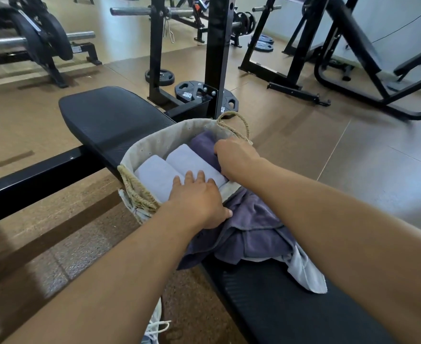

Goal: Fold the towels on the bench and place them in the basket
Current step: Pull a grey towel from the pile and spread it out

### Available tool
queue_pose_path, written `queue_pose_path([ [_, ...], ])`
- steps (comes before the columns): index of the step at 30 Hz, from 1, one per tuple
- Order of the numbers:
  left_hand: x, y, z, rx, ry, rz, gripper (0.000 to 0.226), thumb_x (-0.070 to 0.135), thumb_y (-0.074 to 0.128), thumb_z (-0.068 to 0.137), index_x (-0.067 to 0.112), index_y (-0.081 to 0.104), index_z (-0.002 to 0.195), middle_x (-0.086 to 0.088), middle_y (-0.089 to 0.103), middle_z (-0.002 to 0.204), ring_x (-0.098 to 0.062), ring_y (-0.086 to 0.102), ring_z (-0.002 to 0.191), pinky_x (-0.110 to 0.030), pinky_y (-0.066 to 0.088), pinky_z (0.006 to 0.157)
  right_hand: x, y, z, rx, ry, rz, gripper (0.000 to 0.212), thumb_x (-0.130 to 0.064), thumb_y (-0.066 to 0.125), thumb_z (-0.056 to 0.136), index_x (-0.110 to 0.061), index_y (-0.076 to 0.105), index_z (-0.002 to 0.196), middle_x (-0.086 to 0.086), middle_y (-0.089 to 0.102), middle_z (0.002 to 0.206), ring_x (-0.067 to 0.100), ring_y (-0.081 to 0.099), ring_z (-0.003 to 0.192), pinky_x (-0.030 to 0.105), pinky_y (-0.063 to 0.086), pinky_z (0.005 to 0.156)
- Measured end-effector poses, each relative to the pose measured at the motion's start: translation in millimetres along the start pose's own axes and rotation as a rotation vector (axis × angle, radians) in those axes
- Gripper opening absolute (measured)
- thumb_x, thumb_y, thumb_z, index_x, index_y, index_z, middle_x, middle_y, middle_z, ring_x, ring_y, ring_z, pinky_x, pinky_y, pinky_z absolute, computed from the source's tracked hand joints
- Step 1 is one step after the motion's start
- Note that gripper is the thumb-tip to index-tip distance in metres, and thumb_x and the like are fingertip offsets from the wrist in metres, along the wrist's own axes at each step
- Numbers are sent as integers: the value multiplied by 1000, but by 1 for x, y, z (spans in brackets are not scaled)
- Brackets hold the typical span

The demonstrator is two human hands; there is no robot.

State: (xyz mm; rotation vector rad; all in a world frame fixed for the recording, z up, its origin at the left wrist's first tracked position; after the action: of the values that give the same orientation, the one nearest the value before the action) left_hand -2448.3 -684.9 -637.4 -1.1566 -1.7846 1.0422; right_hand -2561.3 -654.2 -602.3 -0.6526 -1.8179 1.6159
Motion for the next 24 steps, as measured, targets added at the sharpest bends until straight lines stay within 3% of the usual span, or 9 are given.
queue_pose_path([
  [2,-2,0,0,1,3,-1,86,67,47,93,13,23,157,-11,7,169,-34,2,156,-55,7,123,-3,2,0,-40,-31,-50,24,-10,62,93,-12,66,117,11,64,114,33,63,108,40,51,87],
  [4,-4,0,0,5,6,-10,88,67,48,93,14,21,158,-10,6,169,-32,1,156,-55,6,123,-2,6,0,-83,-64,-79,18,-13,60,93,-13,66,110,6,58,98,26,59,94,35,45,76],
  [7,-5,1,-1,6,13,-15,92,66,49,93,15,13,160,-9,1,170,-31,-2,156,-54,4,123,3,16,-2,-132,-77,-24,20,-27,52,100,-11,64,103,10,60,108,29,59,108,36,44,82],
  [9,-6,1,-3,6,16,-18,93,66,49,93,16,11,161,-9,0,170,-31,-2,156,-53,5,123,4,25,-6,-166,-98,24,33,-34,42,106,-7,60,112,13,61,120,32,58,114,38,42,86],
  [12,-8,-2,-5,19,14,-24,89,65,50,92,19,15,160,-5,6,170,-31,3,156,-52,8,123,0,34,-13,-254,-173,-17,43,-36,27,109,-8,53,129,13,53,120,33,56,113,36,31,80],
  [16,-10,-2,-6,32,12,-20,83,65,51,91,20,26,156,-1,17,167,-30,8,155,-53,12,123,-4,20,-24,-269,-202,-64,44,-30,21,110,-20,41,148,8,48,117,31,55,113,39,37,90],
  [20,-9,-3,-8,51,20,-30,81,65,52,91,19,29,154,-4,17,167,-31,6,155,-53,12,122,5,25,-36,-63,-173,5,42,-40,23,110,-26,55,133,-1,55,111,29,53,124,45,29,112],
  [22,-7,-6,-10,86,32,-38,84,65,53,91,18,27,156,-7,16,167,-32,4,155,-52,13,122,18,28,-49,156,-110,221,44,-45,32,109,-23,60,134,-2,60,136,26,43,141,43,23,121],
  [24,-3,-10,-11,131,53,-52,86,64,53,91,18,23,158,-8,13,168,-32,1,156,-50,12,124,32,29,-75,381,-85,362,45,-42,43,106,-19,59,141,1,53,151,24,40,145,40,28,121],
])
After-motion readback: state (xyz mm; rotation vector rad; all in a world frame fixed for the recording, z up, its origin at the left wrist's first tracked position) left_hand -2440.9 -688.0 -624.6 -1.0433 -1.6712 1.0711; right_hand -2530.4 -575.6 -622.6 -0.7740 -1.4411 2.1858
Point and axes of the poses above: each hand's wrist, its own z-axis towards the middle knuckle, its own y-axis out of the palm, x = y × z, the point moved 5 cm from there along z, towards the middle knuckle
